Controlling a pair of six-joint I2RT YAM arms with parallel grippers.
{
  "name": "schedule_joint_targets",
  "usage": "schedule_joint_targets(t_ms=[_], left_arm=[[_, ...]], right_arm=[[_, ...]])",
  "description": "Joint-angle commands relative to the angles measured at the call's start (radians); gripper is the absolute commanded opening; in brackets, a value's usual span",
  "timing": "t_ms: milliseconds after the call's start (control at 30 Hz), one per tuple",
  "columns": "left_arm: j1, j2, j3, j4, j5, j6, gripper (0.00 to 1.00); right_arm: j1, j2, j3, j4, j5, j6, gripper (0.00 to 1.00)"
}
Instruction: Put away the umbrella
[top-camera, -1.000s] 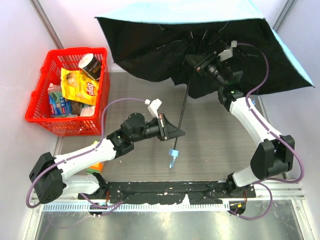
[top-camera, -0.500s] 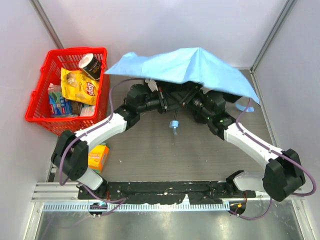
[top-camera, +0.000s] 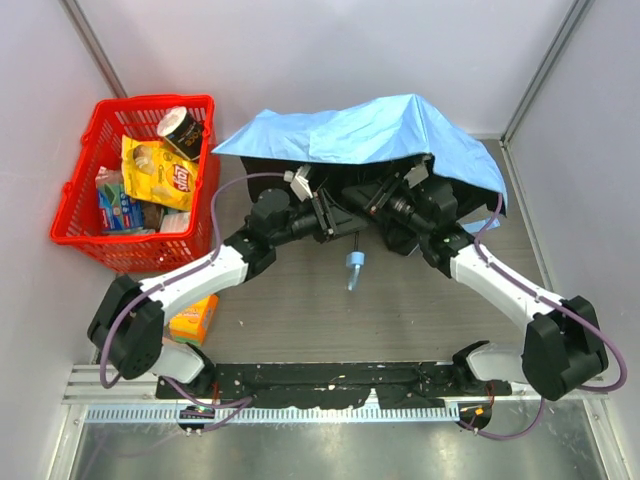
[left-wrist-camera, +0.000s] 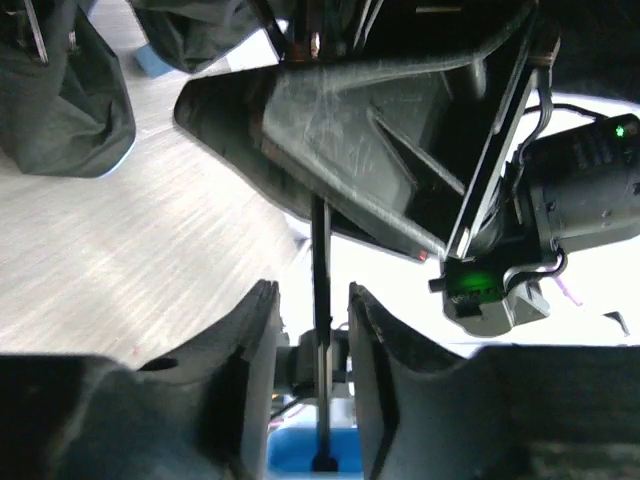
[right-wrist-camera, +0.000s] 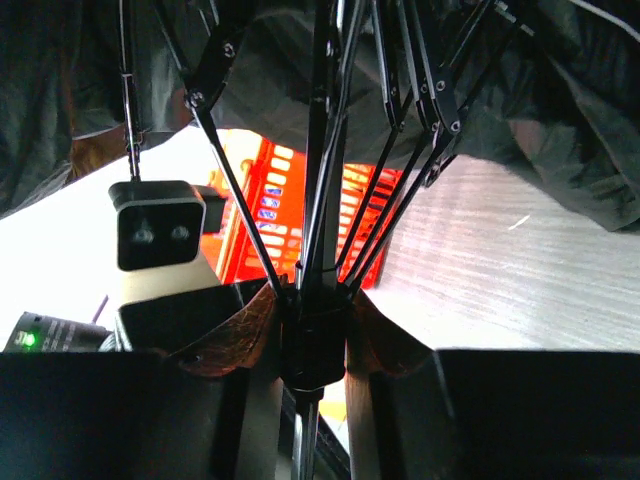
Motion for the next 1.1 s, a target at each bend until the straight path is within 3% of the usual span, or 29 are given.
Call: schedule_joint_targets(t_ms=[0, 67, 233, 367, 533, 767, 833, 933, 1067], left_arm=[[0.009, -0.091, -0.051, 0.028, -0.033, 0.052, 0.46], [0.003, -0.131, -0.091, 0.008, -0.027, 0.09, 0.54], [-0.039, -0.308, -0.244, -0.084, -0.082, 0.267, 0.61], [-0.042, -0.532, -0.3, -0.329, -0.244, 0.418, 0.59], [-0.04, -0.81, -0.237, -0.544, -0.543, 0.572, 0.56], [-0.04, -0.955, -0.094, -0.618, -0.734, 0.631, 0.59], [-0.04, -0.973, -0.074, -0.611, -0.742, 0.632, 0.59], [-0.04, -0.979, -0.071, -0.597, -0.737, 0.632, 0.61], [-0.04, -0.933, -0.063, -0.664, -0.787, 0.565, 0.61]], right_arm=[[-0.034, 0.011, 0.054, 0.203, 0.013, 0.008, 0.01], [-0.048, 0.025, 0.048, 0.256, 0.004, -0.002, 0.01], [-0.118, 0.083, 0.147, 0.234, -0.094, -0.084, 0.01], [-0.123, 0.123, 0.364, -0.101, -0.174, -0.196, 0.01], [-0.123, 0.062, 0.491, -0.339, -0.162, -0.218, 0.01], [-0.12, 0.041, 0.6, -0.579, -0.231, -0.083, 0.01], [-0.116, 0.038, 0.589, -0.593, -0.246, -0.138, 0.01], [-0.111, 0.021, 0.404, -0.523, -0.257, -0.17, 0.01], [-0.083, 0.034, 0.078, -0.149, -0.279, -0.204, 0.01]])
